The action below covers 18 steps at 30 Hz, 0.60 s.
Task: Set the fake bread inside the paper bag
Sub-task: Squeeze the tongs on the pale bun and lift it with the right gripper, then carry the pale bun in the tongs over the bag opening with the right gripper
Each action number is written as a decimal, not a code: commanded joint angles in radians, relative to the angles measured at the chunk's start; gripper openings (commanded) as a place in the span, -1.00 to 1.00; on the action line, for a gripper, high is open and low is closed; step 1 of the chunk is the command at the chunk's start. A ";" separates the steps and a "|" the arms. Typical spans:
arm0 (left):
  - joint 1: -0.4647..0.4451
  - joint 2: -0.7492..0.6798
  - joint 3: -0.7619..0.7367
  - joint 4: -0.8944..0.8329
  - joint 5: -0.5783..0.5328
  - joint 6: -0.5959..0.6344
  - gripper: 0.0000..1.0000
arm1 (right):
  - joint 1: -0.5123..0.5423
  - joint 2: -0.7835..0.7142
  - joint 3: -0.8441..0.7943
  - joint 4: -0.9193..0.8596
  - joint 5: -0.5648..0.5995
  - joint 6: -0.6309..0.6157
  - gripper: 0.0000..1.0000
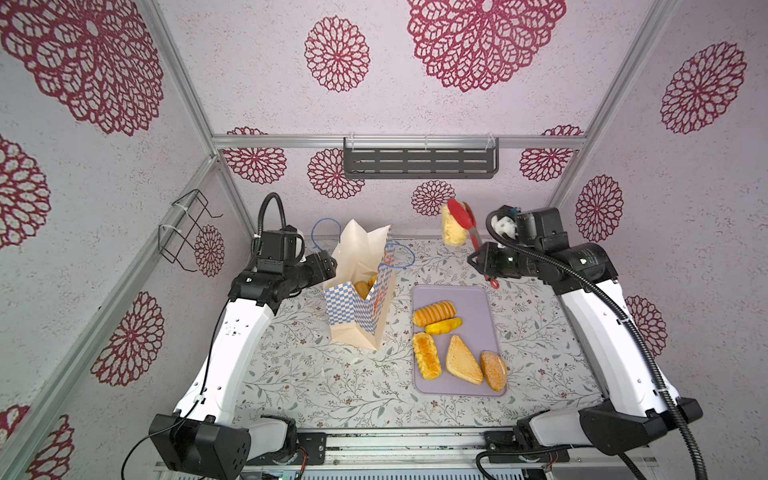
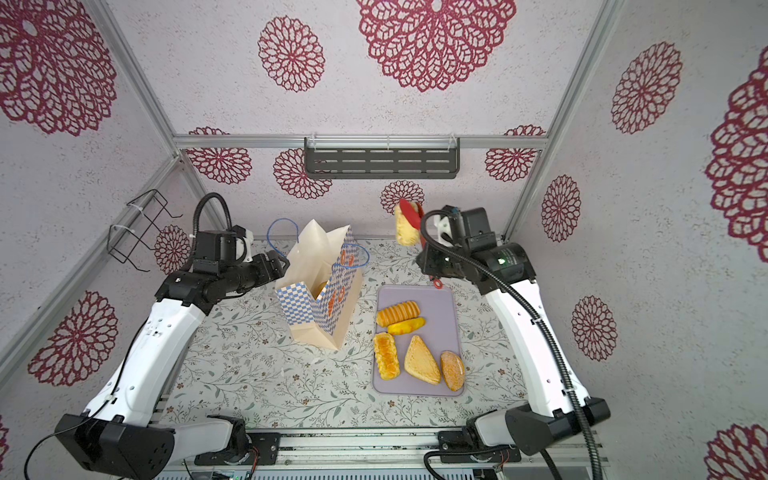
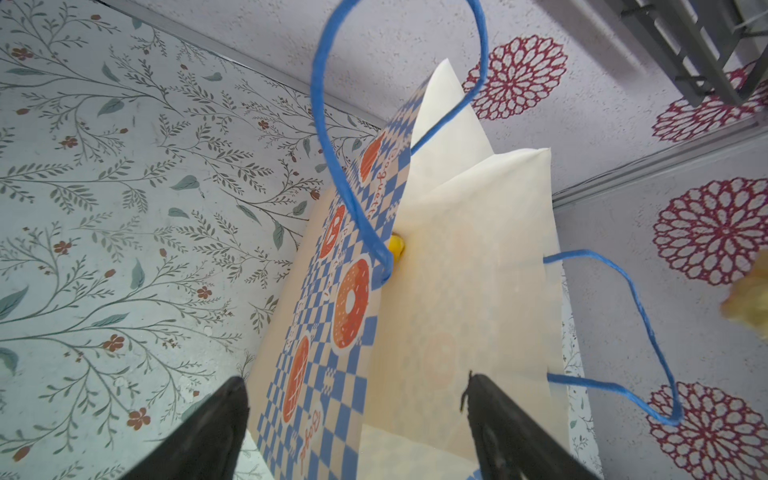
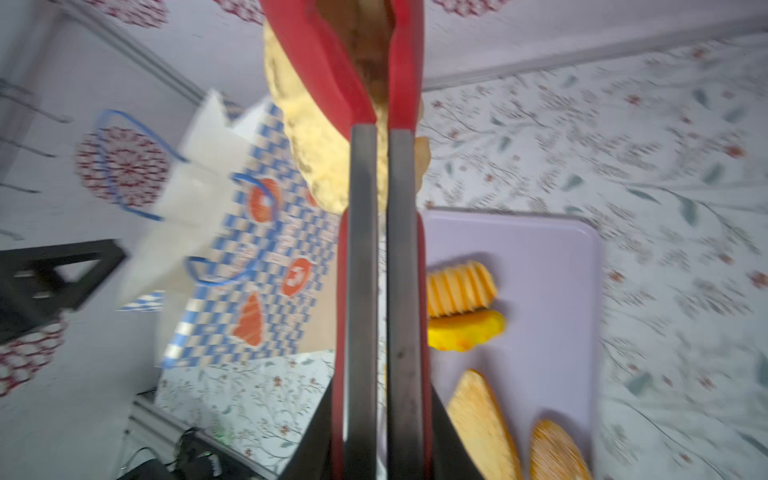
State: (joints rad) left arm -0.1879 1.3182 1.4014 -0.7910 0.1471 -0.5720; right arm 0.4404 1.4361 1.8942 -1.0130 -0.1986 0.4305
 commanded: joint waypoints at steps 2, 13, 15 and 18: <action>-0.034 0.043 0.036 -0.014 -0.086 0.019 0.60 | 0.128 0.132 0.186 0.169 -0.090 0.065 -0.63; -0.062 0.059 0.013 0.010 -0.135 -0.017 0.03 | 0.227 0.299 0.229 0.276 -0.141 0.079 -0.64; -0.066 0.067 0.013 0.011 -0.135 -0.019 -0.05 | 0.235 0.307 0.213 0.282 -0.151 0.077 -0.64; -0.071 0.076 0.014 0.014 -0.137 -0.024 -0.18 | 0.246 0.308 0.198 0.272 -0.150 0.065 -0.64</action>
State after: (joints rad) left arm -0.2478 1.3808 1.4185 -0.7971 0.0261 -0.5953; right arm 0.6712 1.7786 2.0754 -0.8211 -0.3222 0.4984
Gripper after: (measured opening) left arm 0.421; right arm 0.262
